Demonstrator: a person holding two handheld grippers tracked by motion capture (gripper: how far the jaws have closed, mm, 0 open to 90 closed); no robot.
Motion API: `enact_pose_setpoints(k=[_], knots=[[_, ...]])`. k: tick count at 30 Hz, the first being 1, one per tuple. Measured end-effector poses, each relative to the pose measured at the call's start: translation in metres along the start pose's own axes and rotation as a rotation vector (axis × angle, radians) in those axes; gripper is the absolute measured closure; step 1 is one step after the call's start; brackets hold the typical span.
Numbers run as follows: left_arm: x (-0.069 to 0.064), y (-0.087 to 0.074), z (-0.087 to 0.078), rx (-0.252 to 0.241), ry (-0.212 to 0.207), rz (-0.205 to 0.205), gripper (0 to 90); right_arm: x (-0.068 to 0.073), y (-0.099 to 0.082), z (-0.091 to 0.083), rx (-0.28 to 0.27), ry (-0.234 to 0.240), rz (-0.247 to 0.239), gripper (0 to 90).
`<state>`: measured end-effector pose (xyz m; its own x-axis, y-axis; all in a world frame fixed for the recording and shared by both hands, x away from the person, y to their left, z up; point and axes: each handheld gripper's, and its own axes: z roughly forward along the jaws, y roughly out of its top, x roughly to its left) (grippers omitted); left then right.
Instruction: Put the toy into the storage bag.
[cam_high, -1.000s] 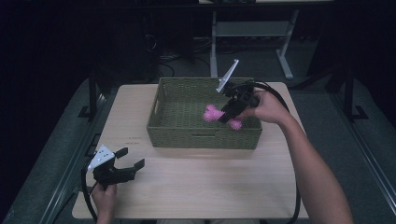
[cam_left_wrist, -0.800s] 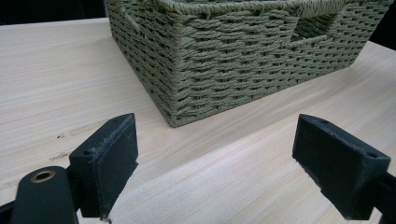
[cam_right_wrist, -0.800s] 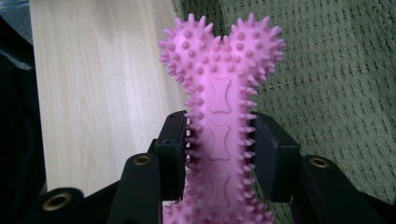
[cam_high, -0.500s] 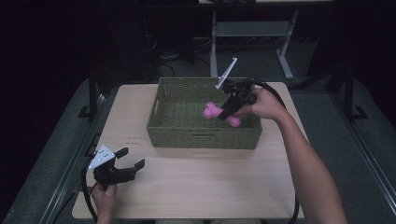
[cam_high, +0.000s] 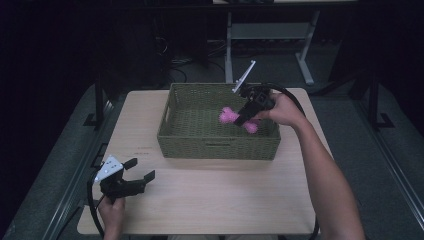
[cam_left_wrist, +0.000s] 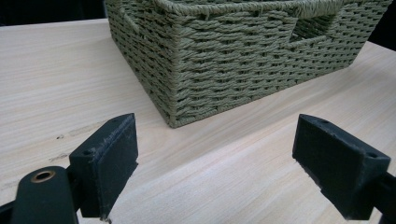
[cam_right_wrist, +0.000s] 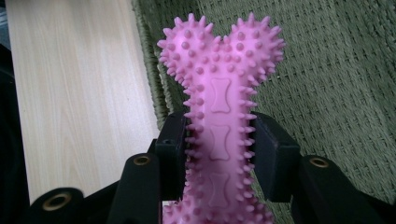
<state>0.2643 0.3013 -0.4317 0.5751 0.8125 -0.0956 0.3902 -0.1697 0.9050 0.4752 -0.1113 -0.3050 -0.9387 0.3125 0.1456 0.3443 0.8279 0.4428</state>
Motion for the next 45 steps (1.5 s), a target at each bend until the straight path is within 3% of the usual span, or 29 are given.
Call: enact_pose_setpoints(k=[20, 45], knots=[[0.0, 0.0, 0.0, -0.002, 0.001, -0.001, 13.6, -0.019, 0.0, 0.021, 0.024, 0.017, 0.036, 57.6], [0.001, 0.0, 0.0, -0.002, 0.005, -0.002, 13.7, -0.031, 0.001, 0.048, 0.066, 0.053, 0.057, 57.6]])
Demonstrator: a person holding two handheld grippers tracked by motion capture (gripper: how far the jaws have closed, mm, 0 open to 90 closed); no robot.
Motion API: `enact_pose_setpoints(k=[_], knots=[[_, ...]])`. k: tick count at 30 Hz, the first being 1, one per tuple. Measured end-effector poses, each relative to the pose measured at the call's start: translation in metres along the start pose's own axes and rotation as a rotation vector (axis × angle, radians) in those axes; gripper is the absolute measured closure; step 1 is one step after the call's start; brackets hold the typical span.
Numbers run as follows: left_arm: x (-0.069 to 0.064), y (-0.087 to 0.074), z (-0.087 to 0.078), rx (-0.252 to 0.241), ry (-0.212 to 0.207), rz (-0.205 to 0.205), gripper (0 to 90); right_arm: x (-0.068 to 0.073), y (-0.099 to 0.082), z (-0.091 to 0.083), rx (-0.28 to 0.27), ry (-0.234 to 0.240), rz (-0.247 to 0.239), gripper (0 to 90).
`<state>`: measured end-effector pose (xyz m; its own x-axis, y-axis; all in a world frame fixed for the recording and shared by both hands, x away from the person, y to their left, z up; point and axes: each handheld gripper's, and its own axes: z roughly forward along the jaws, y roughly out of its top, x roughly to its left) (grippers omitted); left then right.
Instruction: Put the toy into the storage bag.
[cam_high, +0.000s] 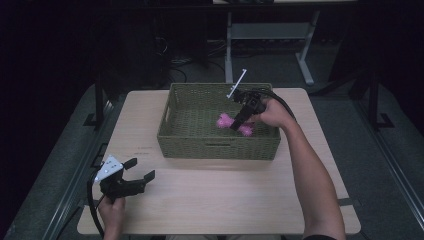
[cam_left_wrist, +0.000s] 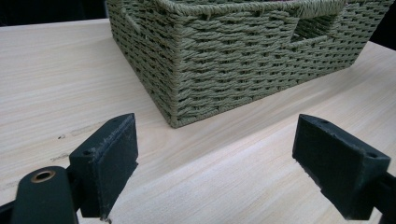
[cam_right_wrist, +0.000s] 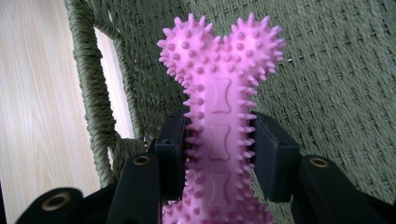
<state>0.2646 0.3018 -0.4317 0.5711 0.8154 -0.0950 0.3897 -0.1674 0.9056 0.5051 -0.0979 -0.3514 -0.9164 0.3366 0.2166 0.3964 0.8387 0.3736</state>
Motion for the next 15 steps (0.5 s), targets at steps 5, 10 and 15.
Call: enact_pose_setpoints(k=[5, 10, 15], knots=[[0.0, 0.0, -0.0002, 0.0, 0.0, 0.001, 13.7, -0.0009, 0.0006, 0.0036, 0.002, 0.008, -0.002, 57.6], [0.0002, 0.0, -0.0003, 0.0, 0.0, 0.0, 13.7, -0.0008, 0.0009, 0.0056, 0.004, 0.012, -0.001, 57.6], [0.0001, -0.0001, -0.0001, 0.0, 0.001, 0.0, 13.7, -0.0013, 0.0005, 0.007, 0.011, 0.016, -0.001, 57.5]])
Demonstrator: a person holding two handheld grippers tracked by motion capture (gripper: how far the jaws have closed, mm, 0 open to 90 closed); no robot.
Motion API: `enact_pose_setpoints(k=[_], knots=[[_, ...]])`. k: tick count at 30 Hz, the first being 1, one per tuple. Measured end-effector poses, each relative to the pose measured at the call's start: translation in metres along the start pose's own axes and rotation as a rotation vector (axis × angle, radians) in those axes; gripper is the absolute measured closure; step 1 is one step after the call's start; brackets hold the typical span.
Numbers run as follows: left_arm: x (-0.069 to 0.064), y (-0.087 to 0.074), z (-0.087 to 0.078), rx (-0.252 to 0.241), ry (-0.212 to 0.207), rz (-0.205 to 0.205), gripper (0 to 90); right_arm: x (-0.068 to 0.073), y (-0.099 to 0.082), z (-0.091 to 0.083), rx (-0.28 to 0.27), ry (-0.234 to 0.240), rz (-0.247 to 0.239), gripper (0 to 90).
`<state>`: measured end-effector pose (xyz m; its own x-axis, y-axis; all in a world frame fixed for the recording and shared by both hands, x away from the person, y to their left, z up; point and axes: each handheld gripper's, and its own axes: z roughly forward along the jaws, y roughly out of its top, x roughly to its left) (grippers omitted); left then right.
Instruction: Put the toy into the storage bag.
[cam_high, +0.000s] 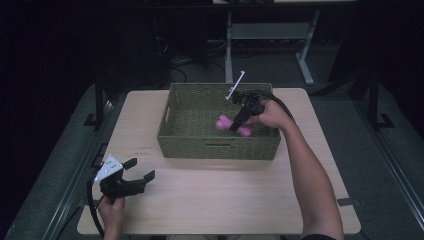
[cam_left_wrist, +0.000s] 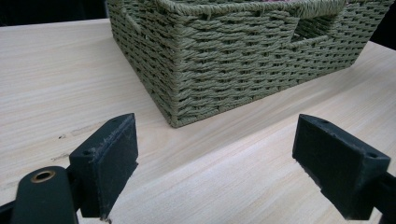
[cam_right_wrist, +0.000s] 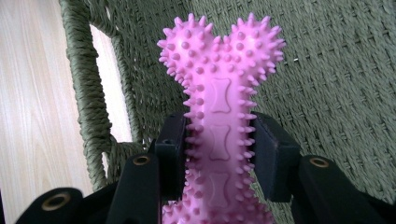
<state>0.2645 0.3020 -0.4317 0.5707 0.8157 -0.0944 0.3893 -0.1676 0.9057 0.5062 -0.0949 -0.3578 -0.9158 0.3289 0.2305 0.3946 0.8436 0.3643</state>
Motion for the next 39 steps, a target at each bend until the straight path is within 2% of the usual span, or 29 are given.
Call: enact_pose_setpoints(k=[18, 39], knots=[[-0.001, 0.001, 0.001, 0.002, 0.005, -0.004, 13.7, -0.004, -0.008, 0.012, 0.004, 0.019, 0.015, 57.4], [0.0, 0.001, 0.0, -0.001, 0.001, 0.0, 13.7, -0.003, -0.008, 0.018, -0.001, 0.02, 0.025, 55.8]])
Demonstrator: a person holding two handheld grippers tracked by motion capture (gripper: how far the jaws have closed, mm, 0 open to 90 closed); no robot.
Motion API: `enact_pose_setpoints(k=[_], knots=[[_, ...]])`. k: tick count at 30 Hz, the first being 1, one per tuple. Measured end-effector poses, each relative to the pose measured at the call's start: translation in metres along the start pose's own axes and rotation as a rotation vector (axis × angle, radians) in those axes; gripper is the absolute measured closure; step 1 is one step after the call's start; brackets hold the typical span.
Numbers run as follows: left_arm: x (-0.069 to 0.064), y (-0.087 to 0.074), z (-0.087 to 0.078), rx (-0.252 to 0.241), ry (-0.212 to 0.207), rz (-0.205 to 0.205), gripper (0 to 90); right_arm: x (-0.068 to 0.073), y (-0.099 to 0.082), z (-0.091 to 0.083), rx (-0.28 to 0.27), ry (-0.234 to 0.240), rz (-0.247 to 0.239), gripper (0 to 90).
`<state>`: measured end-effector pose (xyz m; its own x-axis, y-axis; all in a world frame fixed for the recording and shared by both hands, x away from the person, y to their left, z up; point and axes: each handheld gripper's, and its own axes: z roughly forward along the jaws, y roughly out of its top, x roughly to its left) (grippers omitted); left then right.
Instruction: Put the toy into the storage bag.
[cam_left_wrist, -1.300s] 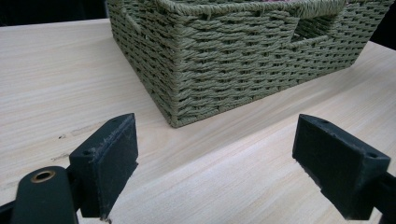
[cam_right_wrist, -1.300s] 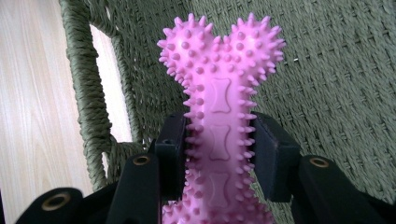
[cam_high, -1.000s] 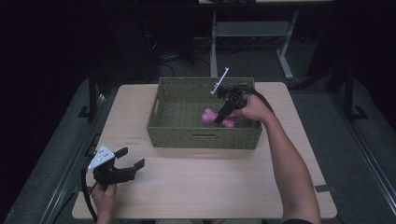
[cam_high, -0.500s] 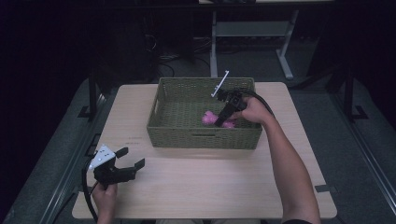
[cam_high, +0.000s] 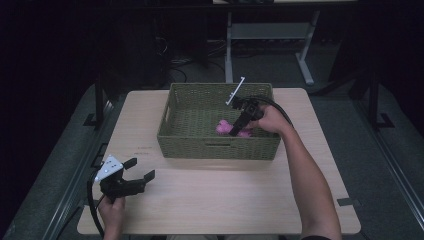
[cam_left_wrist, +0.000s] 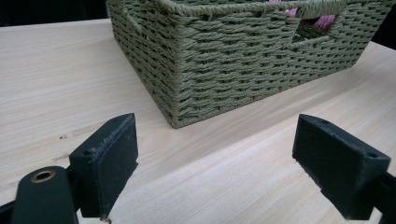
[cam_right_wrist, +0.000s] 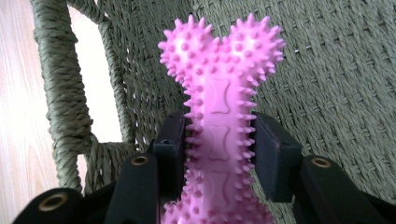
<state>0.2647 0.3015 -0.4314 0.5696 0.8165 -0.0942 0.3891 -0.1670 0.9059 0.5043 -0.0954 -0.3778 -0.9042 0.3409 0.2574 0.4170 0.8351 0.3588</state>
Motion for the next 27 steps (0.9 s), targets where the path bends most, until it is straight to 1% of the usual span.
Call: enact_pose_setpoints(k=[4, 5, 14, 16, 17, 19, 22, 24, 27], knots=[[0.0, 0.0, 0.0, 0.002, 0.001, 0.0, 13.7, -0.001, 0.0, -0.001, -0.025, 0.012, 0.009, 54.7], [0.0, 0.0, 0.0, 0.001, 0.001, 0.0, 13.7, 0.0, 0.0, -0.002, -0.023, 0.004, 0.009, 54.4], [0.0, 0.0, 0.001, 0.004, -0.001, -0.001, 13.6, 0.002, -0.004, -0.008, -0.035, -0.005, 0.011, 50.4], [0.0, 0.0, 0.001, 0.007, 0.005, -0.005, 13.6, 0.004, -0.004, -0.011, -0.036, -0.01, 0.012, 49.8], [0.0, 0.0, 0.0, 0.003, 0.001, -0.001, 13.7, 0.005, -0.005, -0.014, -0.042, -0.018, 0.011, 48.2], [0.0, 0.0, -0.001, 0.002, -0.005, 0.0, 13.7, 0.006, -0.006, -0.016, -0.046, -0.017, 0.01, 48.2], [0.0, -0.001, -0.001, 0.004, 0.0, -0.001, 13.7, 0.008, -0.007, -0.021, -0.053, -0.025, 0.01, 47.2], [0.0, 0.0, -0.001, 0.002, -0.001, 0.0, 13.7, 0.011, -0.009, -0.026, -0.067, -0.031, 0.012, 45.9], [0.0, 0.0, -0.001, 0.004, -0.001, 0.001, 13.7, 0.013, -0.011, -0.029, -0.067, -0.037, 0.011, 44.2]])
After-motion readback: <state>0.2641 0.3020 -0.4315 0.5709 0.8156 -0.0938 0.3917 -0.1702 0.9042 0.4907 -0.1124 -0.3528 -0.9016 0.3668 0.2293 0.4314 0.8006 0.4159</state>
